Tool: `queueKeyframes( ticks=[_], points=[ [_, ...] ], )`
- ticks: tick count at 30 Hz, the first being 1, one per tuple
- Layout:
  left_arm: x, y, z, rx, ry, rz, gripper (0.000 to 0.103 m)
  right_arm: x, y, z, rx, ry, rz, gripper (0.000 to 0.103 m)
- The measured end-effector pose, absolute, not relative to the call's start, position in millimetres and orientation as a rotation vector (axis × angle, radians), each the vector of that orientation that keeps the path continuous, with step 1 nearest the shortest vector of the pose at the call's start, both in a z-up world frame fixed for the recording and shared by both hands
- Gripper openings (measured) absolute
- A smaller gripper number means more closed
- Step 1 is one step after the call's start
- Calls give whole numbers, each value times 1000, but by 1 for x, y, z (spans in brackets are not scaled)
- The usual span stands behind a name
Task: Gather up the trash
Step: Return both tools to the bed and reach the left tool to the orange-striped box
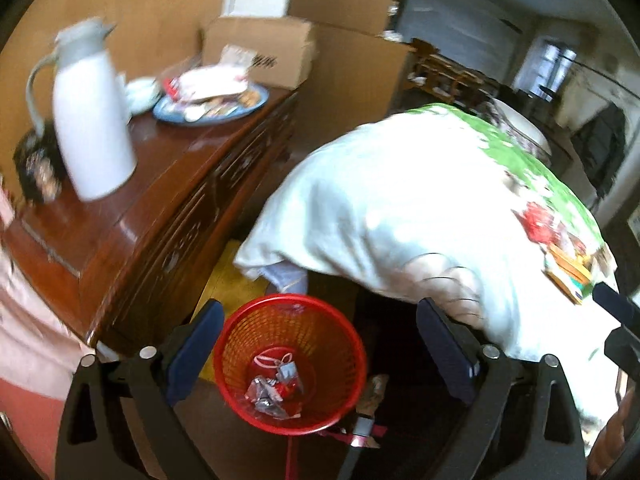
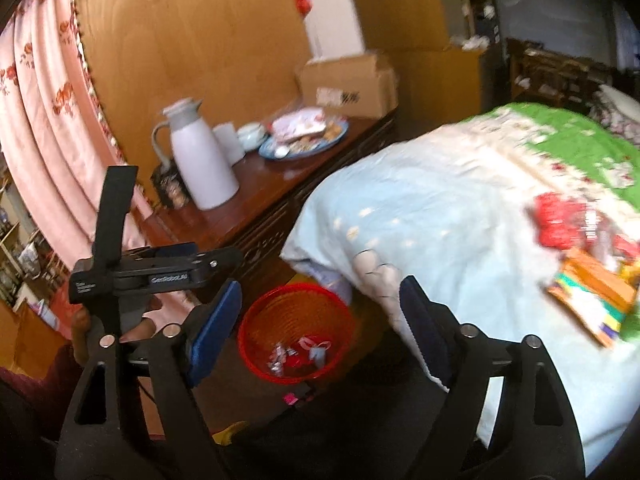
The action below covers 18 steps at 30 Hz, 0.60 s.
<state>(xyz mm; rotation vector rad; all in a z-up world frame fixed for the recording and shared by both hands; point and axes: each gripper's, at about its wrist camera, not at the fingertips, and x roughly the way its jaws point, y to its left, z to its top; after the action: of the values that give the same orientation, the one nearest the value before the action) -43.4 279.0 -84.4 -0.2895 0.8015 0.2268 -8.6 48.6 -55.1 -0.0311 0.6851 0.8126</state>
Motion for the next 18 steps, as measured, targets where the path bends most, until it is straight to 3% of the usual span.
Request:
queueKeyframes(
  ticks=[9,18],
  points=[
    [-9,188,-64,-121,823,99,97,5,-54,-56,32,600,606,89],
    [85,88,-98,-48,953,-80,97,58,-136,-100,131,690,400,89]
  ],
)
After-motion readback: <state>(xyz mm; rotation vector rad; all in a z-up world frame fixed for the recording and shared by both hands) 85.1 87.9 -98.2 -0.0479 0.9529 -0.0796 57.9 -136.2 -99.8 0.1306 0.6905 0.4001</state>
